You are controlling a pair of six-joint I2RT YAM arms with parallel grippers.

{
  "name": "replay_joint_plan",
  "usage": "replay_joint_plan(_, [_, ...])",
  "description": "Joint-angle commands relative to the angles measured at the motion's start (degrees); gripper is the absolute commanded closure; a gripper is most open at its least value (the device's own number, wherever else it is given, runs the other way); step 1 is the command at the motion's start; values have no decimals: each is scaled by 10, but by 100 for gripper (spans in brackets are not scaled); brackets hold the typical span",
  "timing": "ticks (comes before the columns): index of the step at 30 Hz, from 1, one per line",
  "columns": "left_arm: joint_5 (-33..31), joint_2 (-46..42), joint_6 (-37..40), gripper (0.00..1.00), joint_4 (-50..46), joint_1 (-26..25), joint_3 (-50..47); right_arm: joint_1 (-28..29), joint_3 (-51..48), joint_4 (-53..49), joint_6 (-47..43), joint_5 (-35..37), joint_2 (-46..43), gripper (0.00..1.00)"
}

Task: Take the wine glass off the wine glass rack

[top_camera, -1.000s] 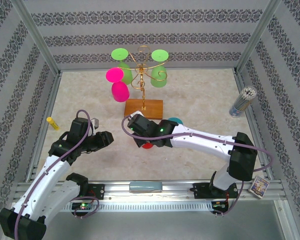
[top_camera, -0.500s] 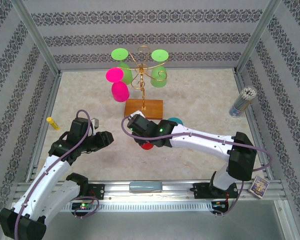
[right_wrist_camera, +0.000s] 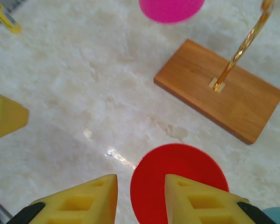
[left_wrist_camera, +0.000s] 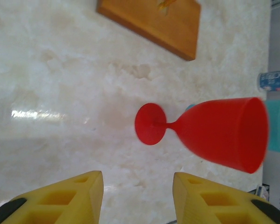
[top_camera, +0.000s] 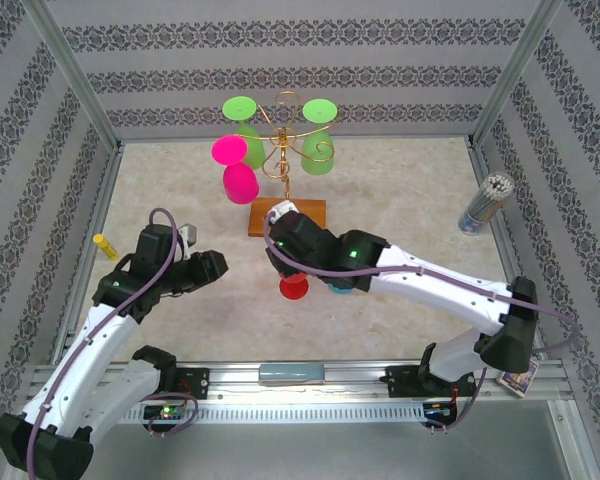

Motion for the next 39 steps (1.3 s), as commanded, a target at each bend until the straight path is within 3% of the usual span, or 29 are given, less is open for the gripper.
replay_joint_plan(1, [-12,5,14,56,-24,6,53,-6,31,-15,1,-21,-34,69])
replay_joint_plan(6, [-25,31,30,55,-57,6,133,-27,67,-21,3,-51,-78,69])
replay_joint_plan(10, [-16,54,35,54,-59,6,188,-80,88,-17,11,-108,-115,67])
replay_joint_plan(17, [17,111,58,53,-54,6,279,-271,103,22,73,-301,-136,66])
replay_joint_plan(23, [-10,169,107,50,-87,6,392,-411,129,76,126,-443,-86,67])
replay_joint_plan(30, [-7,234,127,49,-97,6,488,-470,192,88,119,-448,-9,59])
replay_joint_plan(39, [4,304,138,48,-65,10,547,-509,289,103,113,-458,123,58])
